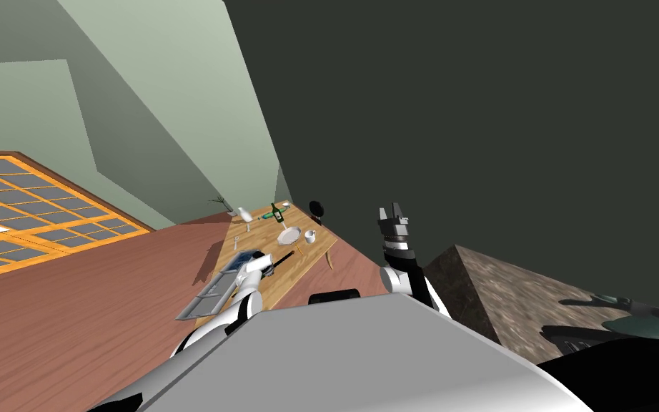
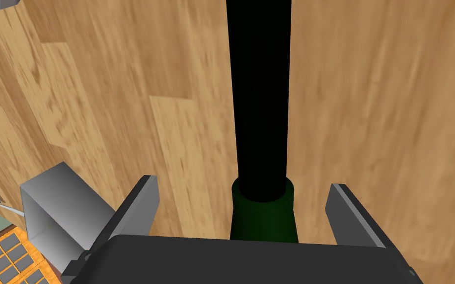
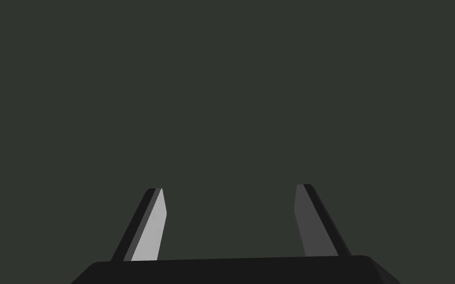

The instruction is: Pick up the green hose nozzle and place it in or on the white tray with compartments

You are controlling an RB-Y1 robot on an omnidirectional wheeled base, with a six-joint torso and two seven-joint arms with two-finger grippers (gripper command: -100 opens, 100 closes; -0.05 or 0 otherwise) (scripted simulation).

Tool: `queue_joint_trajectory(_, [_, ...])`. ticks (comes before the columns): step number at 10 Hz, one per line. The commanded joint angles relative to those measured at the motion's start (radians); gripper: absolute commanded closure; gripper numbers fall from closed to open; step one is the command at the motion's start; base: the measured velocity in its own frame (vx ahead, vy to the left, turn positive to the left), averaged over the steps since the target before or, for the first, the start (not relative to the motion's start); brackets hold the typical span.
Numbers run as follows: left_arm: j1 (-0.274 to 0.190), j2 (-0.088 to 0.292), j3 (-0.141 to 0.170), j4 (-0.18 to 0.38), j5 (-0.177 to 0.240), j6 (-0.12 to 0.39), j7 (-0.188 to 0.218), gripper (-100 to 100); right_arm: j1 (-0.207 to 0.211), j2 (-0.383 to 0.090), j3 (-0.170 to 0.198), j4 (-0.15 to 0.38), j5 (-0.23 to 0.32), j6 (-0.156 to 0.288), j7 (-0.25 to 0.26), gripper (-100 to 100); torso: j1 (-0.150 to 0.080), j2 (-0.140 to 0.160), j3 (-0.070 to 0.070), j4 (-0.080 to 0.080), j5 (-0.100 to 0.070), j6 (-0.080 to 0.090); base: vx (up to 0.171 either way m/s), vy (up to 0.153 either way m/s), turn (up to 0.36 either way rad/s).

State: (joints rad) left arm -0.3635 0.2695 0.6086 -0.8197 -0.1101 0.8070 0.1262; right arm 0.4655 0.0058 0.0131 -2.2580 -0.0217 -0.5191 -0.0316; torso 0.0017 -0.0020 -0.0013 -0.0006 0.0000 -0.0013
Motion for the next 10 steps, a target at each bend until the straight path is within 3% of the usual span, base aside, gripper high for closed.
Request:
queue_joint_trajectory(1, [0.000,0.000,0.000,0.000,0.000,0.000,0.000,-100,0.000,0.000,0.000,0.000,0.000,0.000,0.000,0,0.000,0.000,0.000,0.000,0.000,0.000,0.030,0.010,0.003])
queue_joint_trajectory(2, [0.000,0.000,-0.001,0.001,0.000,-0.004,0.001,100,0.000,0.000,0.000,0.000,0.000,0.000,0.000,0,-0.001,0.002,0.001,0.000,0.000,0.000,0.000,0.000,0.000])
queue_joint_trajectory(6, [0.001,-0.001,0.000,0.002,0.000,-0.002,0.001,100,0.000,0.000,0.000,0.000,0.000,0.000,0.000,0,0.001,0.003,0.002,0.001,0.000,0.001,0.000,0.000,0.000])
queue_joint_trajectory(7, [0.001,-0.001,-0.001,0.002,0.000,-0.002,0.001,0,0.000,0.000,0.000,0.000,0.000,0.000,0.000,0,0.000,0.003,0.002,0.001,0.000,0.000,0.000,0.000,0.000])
queue_joint_trajectory(8, [-0.015,0.007,0.012,-0.019,-0.002,0.032,-0.006,100,0.000,0.000,0.000,0.000,0.000,0.000,0.000,0,0.000,0.003,0.002,0.001,0.000,0.000,-0.065,-0.022,-0.044])
queue_joint_trajectory(10, [-0.027,0.010,0.022,-0.038,-0.006,0.061,-0.010,100,0.000,0.000,0.000,0.000,0.000,0.000,0.000,0,-0.002,0.009,0.005,0.002,-0.001,0.001,-0.086,-0.028,-0.033])
